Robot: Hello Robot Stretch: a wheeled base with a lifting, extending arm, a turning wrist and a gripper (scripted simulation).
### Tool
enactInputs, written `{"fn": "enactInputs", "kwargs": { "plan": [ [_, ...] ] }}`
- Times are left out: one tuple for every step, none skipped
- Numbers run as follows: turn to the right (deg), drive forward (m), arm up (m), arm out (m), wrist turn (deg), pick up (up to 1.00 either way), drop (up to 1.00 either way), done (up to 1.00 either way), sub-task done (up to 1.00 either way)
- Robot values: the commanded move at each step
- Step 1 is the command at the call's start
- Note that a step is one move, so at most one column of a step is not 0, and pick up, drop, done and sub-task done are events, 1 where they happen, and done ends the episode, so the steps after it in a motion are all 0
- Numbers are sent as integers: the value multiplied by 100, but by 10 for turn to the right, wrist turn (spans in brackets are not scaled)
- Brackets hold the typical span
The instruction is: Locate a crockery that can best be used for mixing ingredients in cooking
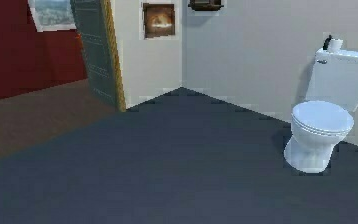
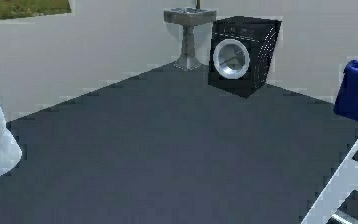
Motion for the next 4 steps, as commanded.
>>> {"fn": "enactInputs", "kwargs": {
  "plan": [
    [0, 70, 0, 0, 0, 0, 0, 0, 0],
    [-390, 0, 0, 0, 0, 0, 0, 0, 0],
    [0, 100, 0, 0, 0, 0, 0, 0, 0],
    [0, 100, 0, 0, 0, 0, 0, 0, 0]
  ]
}}
